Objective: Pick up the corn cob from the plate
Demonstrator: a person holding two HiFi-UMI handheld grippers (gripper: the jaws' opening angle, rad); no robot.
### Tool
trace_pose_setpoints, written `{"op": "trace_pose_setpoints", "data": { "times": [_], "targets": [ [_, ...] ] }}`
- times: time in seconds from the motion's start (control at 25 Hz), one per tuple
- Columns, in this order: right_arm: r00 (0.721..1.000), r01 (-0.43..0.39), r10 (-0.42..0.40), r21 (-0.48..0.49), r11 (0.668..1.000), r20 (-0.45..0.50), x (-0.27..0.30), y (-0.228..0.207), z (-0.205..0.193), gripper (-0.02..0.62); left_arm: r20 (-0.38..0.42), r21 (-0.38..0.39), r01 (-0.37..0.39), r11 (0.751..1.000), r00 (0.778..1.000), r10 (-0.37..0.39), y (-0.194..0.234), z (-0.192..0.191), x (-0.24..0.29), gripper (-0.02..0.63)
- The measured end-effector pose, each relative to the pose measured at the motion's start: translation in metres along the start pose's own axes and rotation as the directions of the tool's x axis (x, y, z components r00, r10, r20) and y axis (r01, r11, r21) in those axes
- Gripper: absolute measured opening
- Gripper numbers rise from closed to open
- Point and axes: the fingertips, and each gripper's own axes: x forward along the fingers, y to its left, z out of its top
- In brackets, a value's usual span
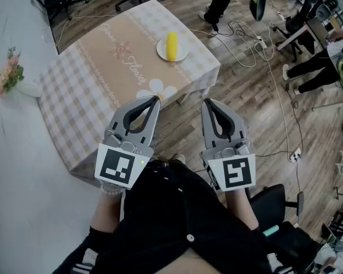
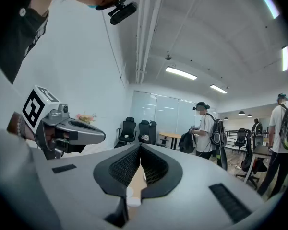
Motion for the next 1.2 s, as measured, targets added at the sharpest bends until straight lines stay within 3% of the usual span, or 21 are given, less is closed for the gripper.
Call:
{"op": "trace_pose_setpoints", "data": {
  "times": [0.16,0.4,0.64,0.84,1.2],
  "targets": [
    [1.0,-0.005,0.005,-0.008,1.0,0.001,-0.005,0.018,0.004,0.042,0.005,0.002,-0.001,1.0,1.0,0.001,0.002,-0.002,-0.018,0.012],
    [1.0,-0.018,0.018,0.001,1.0,0.002,-0.022,0.013,0.028,0.042,-0.005,0.005,-0.01,1.0,1.0,0.01,-0.011,0.026,-0.026,0.012],
    [0.999,-0.017,0.015,0.065,0.998,0.032,-0.02,-0.005,0.021,0.043,-0.007,0.01,-0.011,1.0,1.0,0.011,-0.016,0.022,-0.01,0.012],
    [0.999,-0.02,0.019,0.059,0.998,0.028,-0.009,-0.019,-0.005,0.043,-0.006,0.011,-0.016,1.0,1.0,0.016,-0.017,0.001,0.011,0.012],
    [0.998,-0.047,0.045,0.058,0.997,0.033,-0.041,-0.038,0.0,0.043,-0.013,0.009,-0.042,0.999,0.999,0.042,-0.054,0.021,0.013,0.012]
  ]
}}
